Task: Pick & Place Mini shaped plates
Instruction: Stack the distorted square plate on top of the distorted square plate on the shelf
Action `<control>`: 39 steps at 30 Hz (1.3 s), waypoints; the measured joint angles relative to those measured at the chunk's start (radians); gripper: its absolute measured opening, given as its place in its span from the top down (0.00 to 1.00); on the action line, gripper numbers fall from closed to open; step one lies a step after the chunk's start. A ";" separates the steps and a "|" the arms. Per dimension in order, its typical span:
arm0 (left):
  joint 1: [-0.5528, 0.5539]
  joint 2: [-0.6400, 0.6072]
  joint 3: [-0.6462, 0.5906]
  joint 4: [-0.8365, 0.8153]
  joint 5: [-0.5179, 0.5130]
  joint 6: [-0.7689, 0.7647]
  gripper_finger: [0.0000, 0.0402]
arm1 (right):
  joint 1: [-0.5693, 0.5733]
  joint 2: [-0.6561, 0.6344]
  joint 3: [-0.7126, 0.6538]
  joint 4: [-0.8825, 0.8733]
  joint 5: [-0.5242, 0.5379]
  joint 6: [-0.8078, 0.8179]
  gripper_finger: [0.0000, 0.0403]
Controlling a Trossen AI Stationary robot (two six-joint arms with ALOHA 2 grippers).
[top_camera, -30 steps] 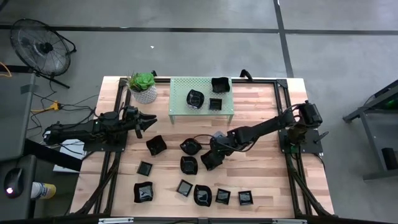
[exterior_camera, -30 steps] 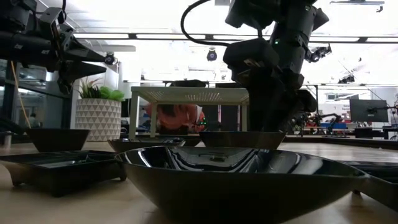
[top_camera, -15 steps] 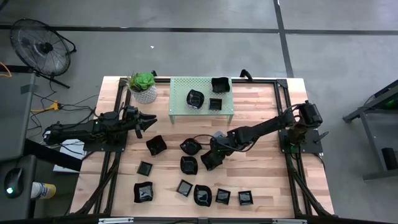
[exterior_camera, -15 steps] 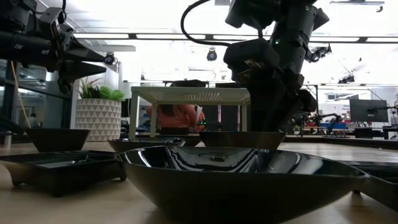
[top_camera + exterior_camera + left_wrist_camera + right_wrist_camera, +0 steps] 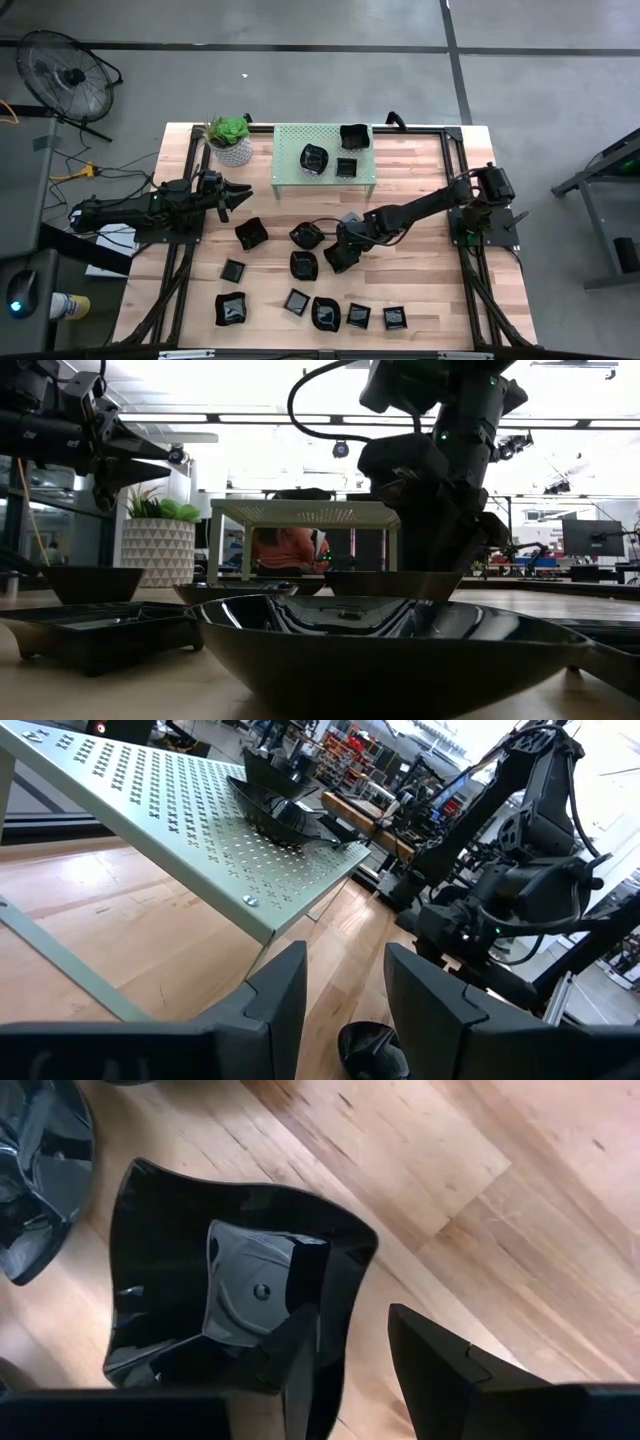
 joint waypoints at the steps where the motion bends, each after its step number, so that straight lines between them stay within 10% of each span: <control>1: 0.000 0.000 0.000 0.000 0.000 0.000 0.67 | 0.000 0.000 0.000 0.003 0.001 0.000 0.70; 39: 0.000 0.000 0.000 0.000 0.000 0.000 0.67 | 0.000 -0.073 0.000 -0.026 -0.023 -0.063 1.00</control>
